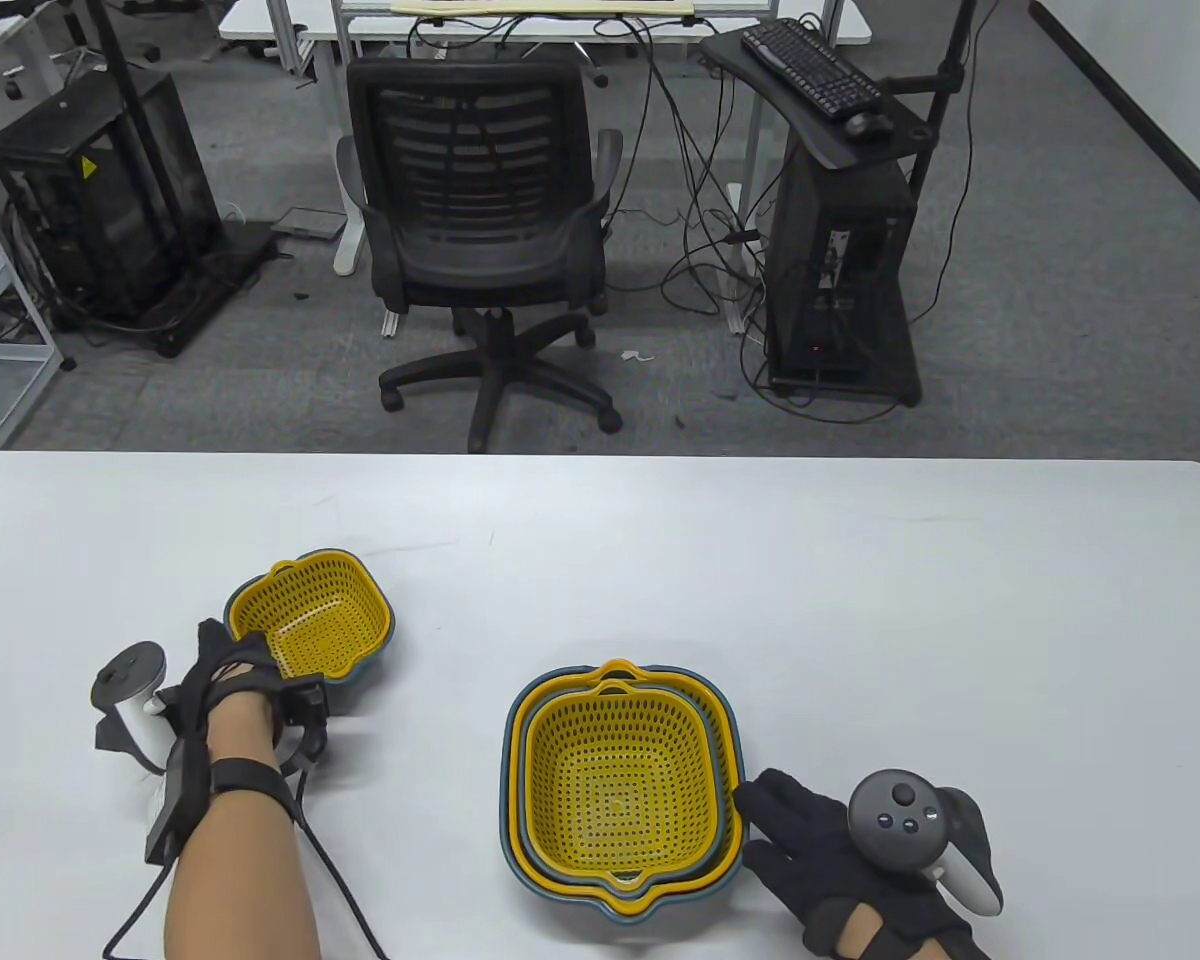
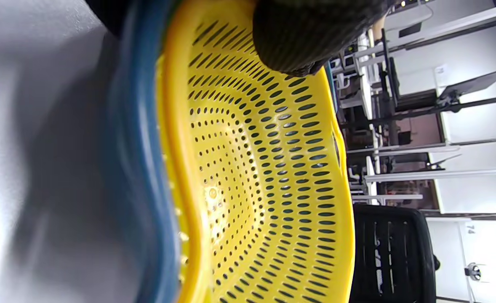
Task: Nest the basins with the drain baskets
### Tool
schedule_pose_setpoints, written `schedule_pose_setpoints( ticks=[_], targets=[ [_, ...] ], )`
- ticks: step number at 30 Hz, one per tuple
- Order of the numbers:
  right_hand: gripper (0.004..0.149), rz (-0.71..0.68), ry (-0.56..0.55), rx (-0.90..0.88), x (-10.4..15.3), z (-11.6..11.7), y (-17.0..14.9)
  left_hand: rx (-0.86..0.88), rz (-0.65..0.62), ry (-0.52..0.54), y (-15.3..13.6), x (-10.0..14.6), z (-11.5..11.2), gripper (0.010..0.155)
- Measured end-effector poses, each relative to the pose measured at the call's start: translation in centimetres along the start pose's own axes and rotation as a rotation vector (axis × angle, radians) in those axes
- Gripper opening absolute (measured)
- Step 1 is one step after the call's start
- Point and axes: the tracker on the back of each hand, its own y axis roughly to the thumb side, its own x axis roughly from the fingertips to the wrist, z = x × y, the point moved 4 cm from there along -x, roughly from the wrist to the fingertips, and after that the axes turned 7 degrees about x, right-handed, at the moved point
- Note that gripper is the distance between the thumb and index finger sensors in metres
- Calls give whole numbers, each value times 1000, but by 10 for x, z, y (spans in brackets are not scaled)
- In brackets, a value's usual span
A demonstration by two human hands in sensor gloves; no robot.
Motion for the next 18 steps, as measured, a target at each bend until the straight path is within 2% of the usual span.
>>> schedule_pose_setpoints(
  ticks=[2,5,9,11,15,18],
  targets=[
    [66,4,-19,-10,1,-4,-2,-32,-18,36,2,4,2,66],
    [66,11,-54,-23,3,-12,-5,-58,-34,19,7,9,-1,65],
    [66,27,-95,-44,5,-21,-12,-65,-68,-96,24,24,-20,65],
    [66,38,-107,-55,6,-24,-17,-68,-82,-182,34,38,-36,65],
    [66,69,-132,-96,6,-28,-30,-76,-99,-371,44,85,-76,65],
    [67,97,-134,-130,5,-29,-40,-112,-130,-465,42,133,-106,65]
  ],
)
